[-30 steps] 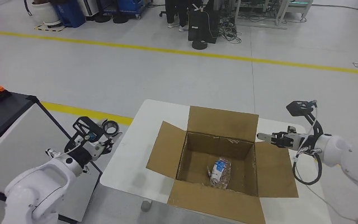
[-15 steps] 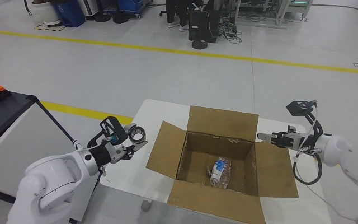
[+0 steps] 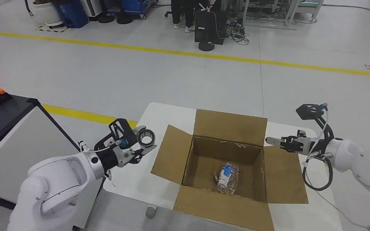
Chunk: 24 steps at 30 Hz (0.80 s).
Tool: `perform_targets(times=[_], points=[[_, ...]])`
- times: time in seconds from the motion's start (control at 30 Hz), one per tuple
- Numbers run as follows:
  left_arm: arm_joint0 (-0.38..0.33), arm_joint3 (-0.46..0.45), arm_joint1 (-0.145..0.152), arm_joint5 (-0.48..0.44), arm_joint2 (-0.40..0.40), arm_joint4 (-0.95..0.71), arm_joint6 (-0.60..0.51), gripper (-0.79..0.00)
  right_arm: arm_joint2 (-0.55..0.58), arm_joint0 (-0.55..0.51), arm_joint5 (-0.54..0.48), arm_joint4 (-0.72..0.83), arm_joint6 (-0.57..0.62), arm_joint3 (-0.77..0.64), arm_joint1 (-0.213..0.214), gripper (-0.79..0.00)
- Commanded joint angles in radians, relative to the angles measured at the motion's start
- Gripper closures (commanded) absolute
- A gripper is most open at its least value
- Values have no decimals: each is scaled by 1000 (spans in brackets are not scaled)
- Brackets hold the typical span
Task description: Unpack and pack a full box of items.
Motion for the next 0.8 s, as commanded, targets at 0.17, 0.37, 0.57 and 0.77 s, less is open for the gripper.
perform_targets(times=[0.17, 0.37, 0.57, 0.77], points=[[-210, 13, 24, 56, 169, -197, -294, 0, 0, 0, 0, 0, 0, 0, 0, -785], [-453, 119, 51, 174, 416, -325, -413, 0, 0, 0, 0, 0, 0, 0, 0, -785], [-628, 298, 58, 160, 609, -411, -399, 0, 0, 0, 0, 0, 0, 0, 0, -785], [-728, 426, 50, 113, 730, -437, -352, 0, 0, 0, 0, 0, 0, 0, 0, -785]])
